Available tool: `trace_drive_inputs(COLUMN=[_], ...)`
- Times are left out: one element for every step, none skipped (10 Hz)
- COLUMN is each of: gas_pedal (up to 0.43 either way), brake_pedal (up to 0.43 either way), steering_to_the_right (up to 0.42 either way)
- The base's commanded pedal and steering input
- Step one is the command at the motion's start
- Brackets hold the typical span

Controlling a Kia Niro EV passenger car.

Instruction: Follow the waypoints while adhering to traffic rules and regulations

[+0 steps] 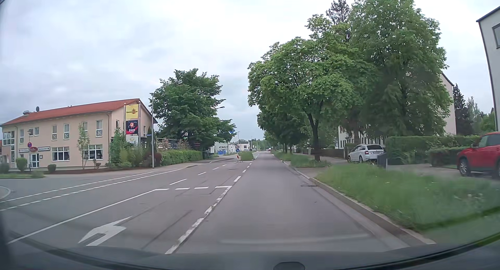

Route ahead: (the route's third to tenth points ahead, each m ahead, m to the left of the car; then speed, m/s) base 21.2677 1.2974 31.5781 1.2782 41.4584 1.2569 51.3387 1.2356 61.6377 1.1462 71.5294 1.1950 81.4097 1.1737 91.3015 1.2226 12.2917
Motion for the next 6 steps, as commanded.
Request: trace_drive_inputs(gas_pedal=[0.098, 0.098, 0.098, 0.098, 0.098, 0.098], brake_pedal=[0.0, 0.0, 0.0, 0.0, 0.0, 0.0], steering_to_the_right=[0.001, 0.0, -0.001, -0.001, -0.001, -0.001])
